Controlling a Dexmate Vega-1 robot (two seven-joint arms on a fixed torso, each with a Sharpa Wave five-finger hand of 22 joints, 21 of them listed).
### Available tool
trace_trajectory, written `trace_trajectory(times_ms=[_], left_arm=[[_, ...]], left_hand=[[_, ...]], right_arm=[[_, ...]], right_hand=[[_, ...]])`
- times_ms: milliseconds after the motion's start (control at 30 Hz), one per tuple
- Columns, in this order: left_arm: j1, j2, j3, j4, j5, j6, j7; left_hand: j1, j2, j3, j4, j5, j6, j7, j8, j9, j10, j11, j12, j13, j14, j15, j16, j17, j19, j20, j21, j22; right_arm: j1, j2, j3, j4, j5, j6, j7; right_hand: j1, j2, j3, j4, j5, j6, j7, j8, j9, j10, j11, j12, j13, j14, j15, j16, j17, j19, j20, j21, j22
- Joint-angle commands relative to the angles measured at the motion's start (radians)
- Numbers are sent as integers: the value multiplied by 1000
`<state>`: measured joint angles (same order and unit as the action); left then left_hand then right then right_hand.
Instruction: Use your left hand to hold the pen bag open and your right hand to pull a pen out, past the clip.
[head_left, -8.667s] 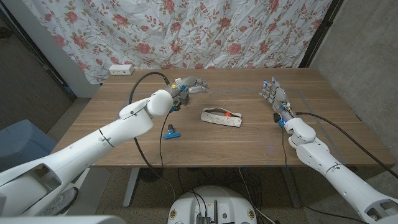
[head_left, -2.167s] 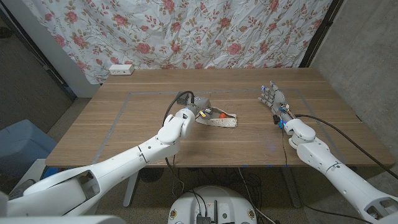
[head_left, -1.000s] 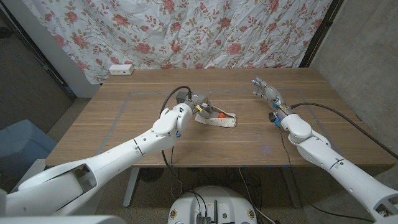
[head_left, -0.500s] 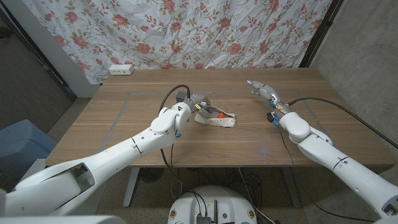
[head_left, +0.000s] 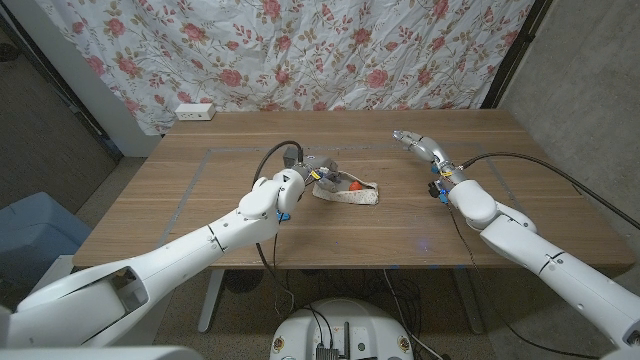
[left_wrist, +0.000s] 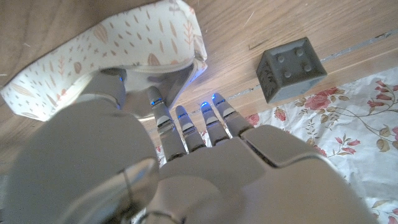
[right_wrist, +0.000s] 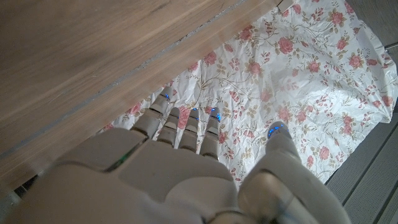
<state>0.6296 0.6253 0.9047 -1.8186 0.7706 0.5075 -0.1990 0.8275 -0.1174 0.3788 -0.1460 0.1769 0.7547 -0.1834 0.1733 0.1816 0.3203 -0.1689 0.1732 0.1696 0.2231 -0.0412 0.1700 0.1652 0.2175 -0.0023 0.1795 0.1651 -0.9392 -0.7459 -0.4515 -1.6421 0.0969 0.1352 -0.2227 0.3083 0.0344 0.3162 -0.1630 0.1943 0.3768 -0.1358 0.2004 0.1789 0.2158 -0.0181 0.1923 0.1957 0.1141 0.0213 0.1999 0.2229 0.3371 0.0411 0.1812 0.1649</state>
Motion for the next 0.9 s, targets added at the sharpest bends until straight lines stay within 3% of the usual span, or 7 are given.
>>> trace_trajectory(times_ms=[33,133,633,900], left_arm=[[19,9,-13,3,-45,-17,35],[25,9,-18,2,-56,-13,46],[28,3,-17,20,-96,-23,83],[22,0,-12,31,-106,-34,99]], left_hand=[[-8,1,-5,0,-3,-14,0,5,0,-8,10,1,4,-7,-39,0,2,-6,2,-2,4],[-11,1,-8,0,-3,-15,-2,6,0,-15,14,0,4,-9,-36,1,2,-9,3,-2,4],[-26,2,-18,1,-2,-26,-1,6,-1,-32,29,4,4,-28,-23,1,2,-27,8,-2,4],[-36,1,-24,3,-2,-35,2,5,-1,-34,30,6,4,-31,-21,2,2,-31,10,-1,4]], right_arm=[[3,-31,-11,-52,-76,-54,-9],[9,-49,-27,-87,-129,-133,-9],[22,-91,-52,-147,-235,-177,4],[41,-112,-77,-184,-296,-213,47]], right_hand=[[21,-2,5,-6,-4,17,-3,8,4,-2,3,2,-1,-1,3,4,1,-3,4,3,3],[28,-5,6,-9,-5,20,-2,8,4,-3,2,2,-1,-1,4,4,0,-4,3,3,3],[126,-40,29,-28,-6,68,15,30,11,-24,-2,-3,0,-21,14,0,-8,-20,14,1,2],[211,-53,57,-31,4,99,20,47,18,-39,7,-4,1,-33,25,0,-11,-31,21,0,2]])
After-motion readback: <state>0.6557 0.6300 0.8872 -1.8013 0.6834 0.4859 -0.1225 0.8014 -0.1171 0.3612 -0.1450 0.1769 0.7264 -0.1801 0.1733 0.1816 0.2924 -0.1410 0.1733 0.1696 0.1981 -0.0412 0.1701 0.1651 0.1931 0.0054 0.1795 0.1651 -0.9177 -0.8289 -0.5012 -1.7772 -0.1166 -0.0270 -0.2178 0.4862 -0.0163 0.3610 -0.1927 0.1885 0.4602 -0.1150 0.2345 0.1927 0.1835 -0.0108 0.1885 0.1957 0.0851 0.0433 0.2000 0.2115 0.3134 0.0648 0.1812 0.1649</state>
